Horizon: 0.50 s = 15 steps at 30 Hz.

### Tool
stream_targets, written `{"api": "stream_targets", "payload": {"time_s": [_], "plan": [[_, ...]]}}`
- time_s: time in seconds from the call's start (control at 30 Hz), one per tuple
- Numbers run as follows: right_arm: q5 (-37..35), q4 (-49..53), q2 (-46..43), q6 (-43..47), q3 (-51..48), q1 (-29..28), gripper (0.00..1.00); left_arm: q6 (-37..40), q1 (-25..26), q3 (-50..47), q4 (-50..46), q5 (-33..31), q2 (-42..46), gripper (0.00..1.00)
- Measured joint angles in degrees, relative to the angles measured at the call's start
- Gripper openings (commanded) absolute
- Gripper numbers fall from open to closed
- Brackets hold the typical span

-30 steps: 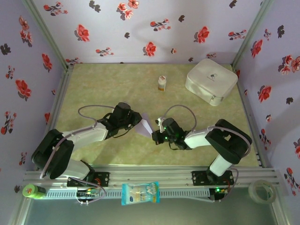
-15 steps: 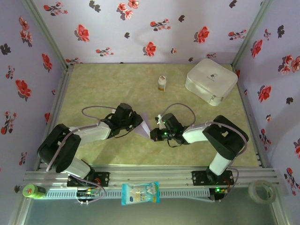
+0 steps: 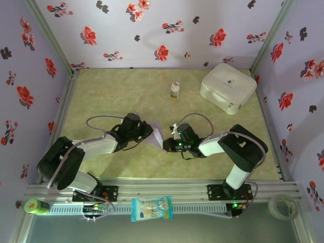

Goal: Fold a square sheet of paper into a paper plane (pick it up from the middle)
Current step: Fourth fold the wing at the center of the table.

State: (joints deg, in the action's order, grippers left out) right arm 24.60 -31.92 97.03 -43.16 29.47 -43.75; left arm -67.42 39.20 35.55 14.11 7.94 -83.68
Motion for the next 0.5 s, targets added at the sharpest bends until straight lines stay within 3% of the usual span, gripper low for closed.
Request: {"api": "stream_targets", "payload": {"time_s": [0.5], "plan": [[-0.63, -4.33, 0.0, -1.97, -2.19, 0.0, 0.0, -0.74, 0.07, 0.02, 5.44, 2.69, -6.16, 0.01]]}}
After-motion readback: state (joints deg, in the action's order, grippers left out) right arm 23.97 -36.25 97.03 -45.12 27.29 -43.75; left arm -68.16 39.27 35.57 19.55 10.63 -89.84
